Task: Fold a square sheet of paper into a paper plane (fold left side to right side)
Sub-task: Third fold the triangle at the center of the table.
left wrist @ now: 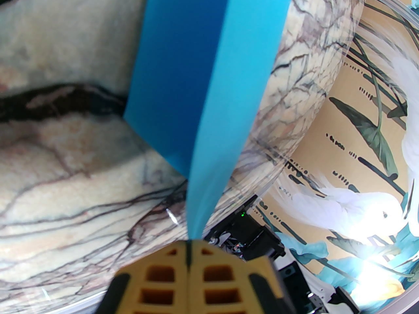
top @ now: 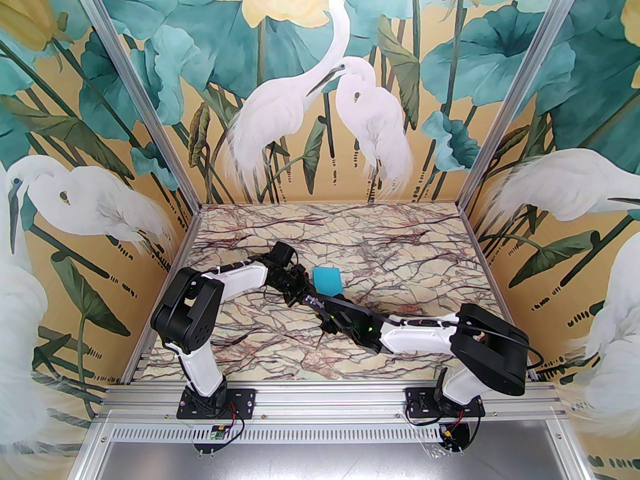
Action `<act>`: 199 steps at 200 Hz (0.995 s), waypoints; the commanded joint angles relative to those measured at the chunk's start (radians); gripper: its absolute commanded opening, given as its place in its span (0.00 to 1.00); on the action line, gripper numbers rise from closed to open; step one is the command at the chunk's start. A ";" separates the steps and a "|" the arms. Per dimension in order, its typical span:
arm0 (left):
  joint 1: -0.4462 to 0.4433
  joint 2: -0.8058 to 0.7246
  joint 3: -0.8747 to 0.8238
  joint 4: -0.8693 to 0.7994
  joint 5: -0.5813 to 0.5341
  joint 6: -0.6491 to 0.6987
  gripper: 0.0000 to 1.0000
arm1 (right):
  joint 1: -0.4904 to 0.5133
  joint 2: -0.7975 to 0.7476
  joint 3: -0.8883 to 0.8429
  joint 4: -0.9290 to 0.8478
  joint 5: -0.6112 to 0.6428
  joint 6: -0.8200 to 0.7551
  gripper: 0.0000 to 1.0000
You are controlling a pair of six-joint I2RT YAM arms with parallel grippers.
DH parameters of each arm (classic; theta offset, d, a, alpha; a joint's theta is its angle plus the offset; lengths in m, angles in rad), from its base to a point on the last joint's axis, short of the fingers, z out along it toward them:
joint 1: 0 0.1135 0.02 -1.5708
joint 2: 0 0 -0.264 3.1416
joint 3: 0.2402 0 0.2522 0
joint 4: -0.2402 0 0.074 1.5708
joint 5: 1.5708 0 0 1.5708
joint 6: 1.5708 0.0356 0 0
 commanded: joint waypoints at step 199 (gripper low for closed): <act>0.082 0.175 0.357 -0.180 0.025 0.311 0.15 | -0.237 0.074 0.055 -0.022 -0.537 0.288 0.00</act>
